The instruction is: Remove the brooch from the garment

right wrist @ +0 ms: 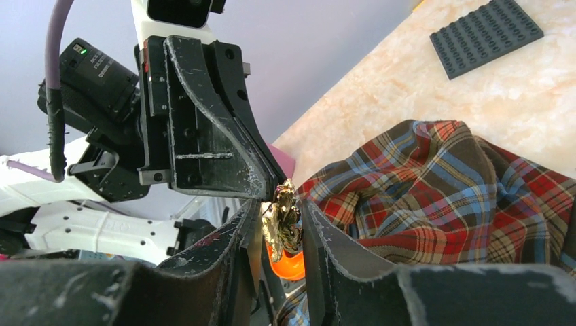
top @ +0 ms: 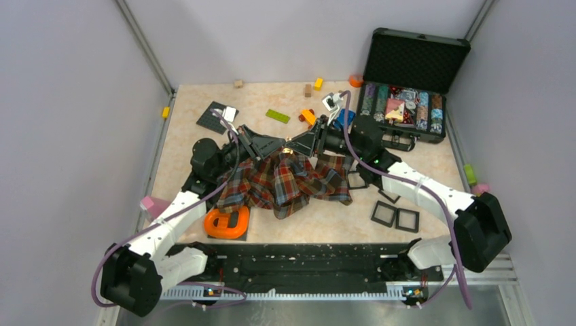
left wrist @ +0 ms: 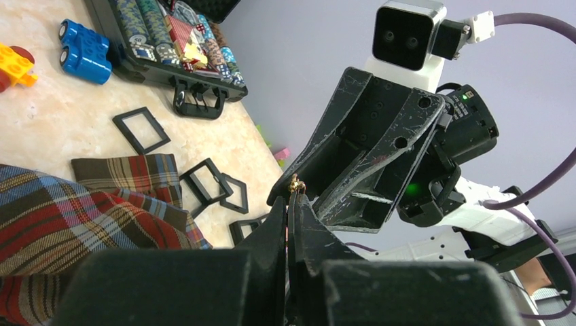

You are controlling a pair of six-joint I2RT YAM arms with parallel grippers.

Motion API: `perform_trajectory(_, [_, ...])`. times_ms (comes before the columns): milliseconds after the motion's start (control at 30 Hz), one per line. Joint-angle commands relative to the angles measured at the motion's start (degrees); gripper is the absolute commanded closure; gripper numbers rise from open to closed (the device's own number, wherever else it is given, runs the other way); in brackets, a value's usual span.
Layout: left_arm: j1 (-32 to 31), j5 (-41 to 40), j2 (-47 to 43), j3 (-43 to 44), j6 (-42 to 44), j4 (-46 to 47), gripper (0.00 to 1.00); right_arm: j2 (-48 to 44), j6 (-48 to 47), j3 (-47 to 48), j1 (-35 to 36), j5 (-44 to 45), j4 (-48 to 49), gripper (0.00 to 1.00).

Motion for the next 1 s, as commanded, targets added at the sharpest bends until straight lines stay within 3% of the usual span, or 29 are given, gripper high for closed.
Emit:
perform_trajectory(0, [-0.2, 1.2, -0.3, 1.6, -2.6, 5.0, 1.00, -1.8, -4.6, 0.5, 1.5, 1.8, -1.4, 0.71])
perform_trajectory(500, [-0.1, 1.6, 0.8, 1.4, -6.6, 7.8, 1.00, -3.2, -8.7, -1.5, 2.4, 5.4, -2.4, 0.74])
perform_trajectory(967, [-0.2, 0.7, 1.7, -0.5, -11.3, 13.0, 1.00, -3.1, -7.6, -5.8, 5.7, 12.4, 8.1, 0.77])
